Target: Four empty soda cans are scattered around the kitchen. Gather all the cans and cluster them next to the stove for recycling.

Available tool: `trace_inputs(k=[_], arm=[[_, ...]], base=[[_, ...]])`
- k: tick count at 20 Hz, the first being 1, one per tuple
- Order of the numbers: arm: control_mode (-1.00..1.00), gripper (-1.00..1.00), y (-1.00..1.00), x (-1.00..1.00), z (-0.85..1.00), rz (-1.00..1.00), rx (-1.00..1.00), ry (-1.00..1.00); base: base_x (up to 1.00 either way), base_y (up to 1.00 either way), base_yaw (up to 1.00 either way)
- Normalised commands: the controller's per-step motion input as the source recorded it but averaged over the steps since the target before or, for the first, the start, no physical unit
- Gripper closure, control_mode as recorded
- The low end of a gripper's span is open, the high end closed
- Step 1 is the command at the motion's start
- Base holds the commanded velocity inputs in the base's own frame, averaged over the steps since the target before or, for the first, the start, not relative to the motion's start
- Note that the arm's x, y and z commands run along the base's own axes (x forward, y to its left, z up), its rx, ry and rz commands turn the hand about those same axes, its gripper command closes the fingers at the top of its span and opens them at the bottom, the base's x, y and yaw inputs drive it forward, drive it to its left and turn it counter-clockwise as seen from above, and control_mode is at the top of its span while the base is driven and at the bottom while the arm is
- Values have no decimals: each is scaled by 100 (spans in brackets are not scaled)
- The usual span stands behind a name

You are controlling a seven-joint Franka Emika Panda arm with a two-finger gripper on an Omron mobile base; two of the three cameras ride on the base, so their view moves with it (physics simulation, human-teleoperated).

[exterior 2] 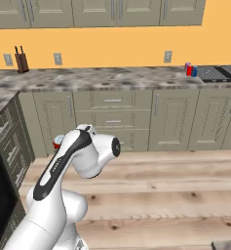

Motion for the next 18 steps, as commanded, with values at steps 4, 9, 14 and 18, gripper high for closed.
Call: trace_inputs(k=[4, 9, 14, 18], arm=[[100, 100, 0, 0, 0, 0, 0, 0], [100, 100, 0, 0, 0, 0, 0, 0], [100, 100, 0, 0, 0, 0, 0, 0], [100, 100, 0, 0, 0, 0, 0, 0]], base=[[99, 0, 2], [75, -4, 3], [70, -8, 4], [75, -8, 4]])
